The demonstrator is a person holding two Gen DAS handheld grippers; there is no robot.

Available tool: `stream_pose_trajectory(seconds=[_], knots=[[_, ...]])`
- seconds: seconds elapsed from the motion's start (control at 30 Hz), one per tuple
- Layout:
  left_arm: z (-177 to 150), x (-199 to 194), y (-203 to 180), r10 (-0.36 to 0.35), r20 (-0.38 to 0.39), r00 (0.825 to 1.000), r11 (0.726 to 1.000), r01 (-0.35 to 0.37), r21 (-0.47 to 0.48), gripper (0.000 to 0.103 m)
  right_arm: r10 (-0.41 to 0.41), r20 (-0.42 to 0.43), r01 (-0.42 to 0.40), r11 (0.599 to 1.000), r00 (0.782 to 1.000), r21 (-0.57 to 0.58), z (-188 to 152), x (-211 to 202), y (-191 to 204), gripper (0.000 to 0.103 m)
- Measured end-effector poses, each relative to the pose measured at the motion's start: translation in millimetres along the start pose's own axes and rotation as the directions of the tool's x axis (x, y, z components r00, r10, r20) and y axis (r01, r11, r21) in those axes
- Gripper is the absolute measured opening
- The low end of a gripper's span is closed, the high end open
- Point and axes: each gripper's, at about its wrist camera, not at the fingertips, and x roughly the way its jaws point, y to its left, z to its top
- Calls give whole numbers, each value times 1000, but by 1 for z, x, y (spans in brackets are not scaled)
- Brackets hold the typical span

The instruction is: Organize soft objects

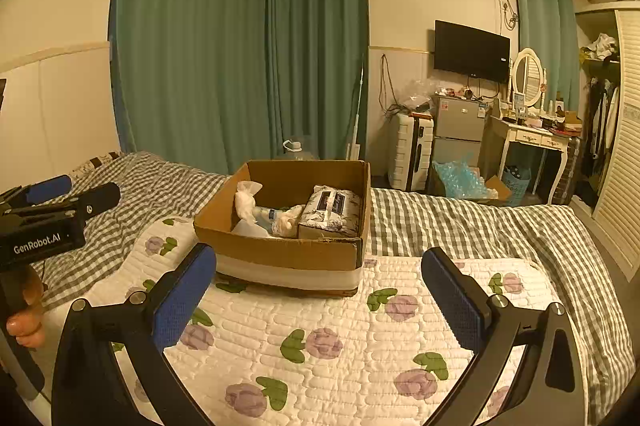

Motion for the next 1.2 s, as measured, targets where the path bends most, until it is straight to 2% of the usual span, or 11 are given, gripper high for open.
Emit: stream_pose_trajectory(seconds=[1.2], knots=[[-2, -6, 0, 32, 0, 999, 999, -32, 16, 96, -6, 5, 6, 1000, 1000, -6, 5, -10, 5, 103]])
